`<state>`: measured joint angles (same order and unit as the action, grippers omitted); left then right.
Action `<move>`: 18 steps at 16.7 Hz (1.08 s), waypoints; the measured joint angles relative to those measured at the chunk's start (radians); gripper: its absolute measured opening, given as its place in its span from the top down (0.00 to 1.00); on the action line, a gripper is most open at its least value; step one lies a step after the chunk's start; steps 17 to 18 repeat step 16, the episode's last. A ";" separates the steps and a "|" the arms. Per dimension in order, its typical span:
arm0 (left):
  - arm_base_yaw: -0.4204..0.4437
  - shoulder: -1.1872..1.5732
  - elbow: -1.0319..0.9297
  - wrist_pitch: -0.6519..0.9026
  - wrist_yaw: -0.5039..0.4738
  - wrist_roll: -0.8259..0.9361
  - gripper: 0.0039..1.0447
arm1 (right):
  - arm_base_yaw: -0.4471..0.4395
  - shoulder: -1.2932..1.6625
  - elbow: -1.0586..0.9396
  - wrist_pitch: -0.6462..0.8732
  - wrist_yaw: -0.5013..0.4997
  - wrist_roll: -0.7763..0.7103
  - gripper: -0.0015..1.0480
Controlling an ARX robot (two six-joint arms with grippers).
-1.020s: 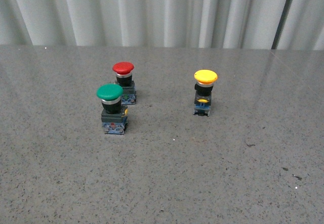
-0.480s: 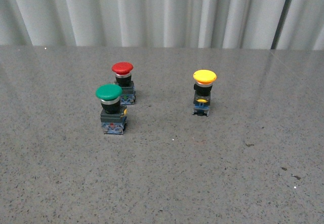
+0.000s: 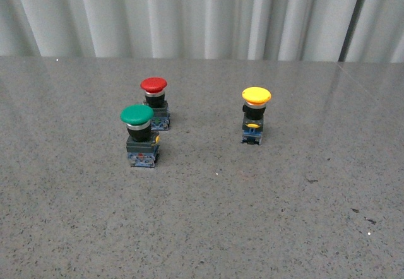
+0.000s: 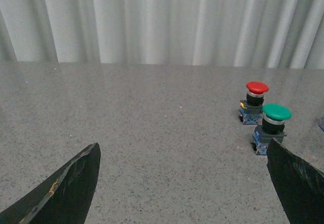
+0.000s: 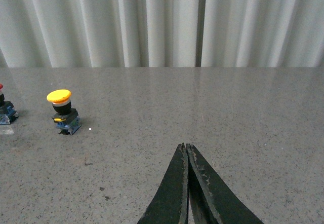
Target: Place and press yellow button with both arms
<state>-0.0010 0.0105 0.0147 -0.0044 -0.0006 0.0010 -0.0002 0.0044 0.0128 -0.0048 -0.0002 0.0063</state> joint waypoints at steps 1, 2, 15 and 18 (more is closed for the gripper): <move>0.000 0.000 0.000 0.000 0.000 0.000 0.06 | 0.000 0.000 0.000 0.000 0.000 0.000 0.98; 0.000 0.000 0.000 0.000 0.000 0.000 0.06 | 0.000 0.000 0.000 0.000 0.000 0.000 0.87; 0.000 0.000 0.000 0.000 0.000 0.000 0.06 | 0.000 0.000 0.000 0.000 0.000 0.000 0.06; 0.000 0.000 0.000 0.000 0.000 0.000 0.06 | 0.000 0.000 0.000 0.000 0.000 0.000 0.06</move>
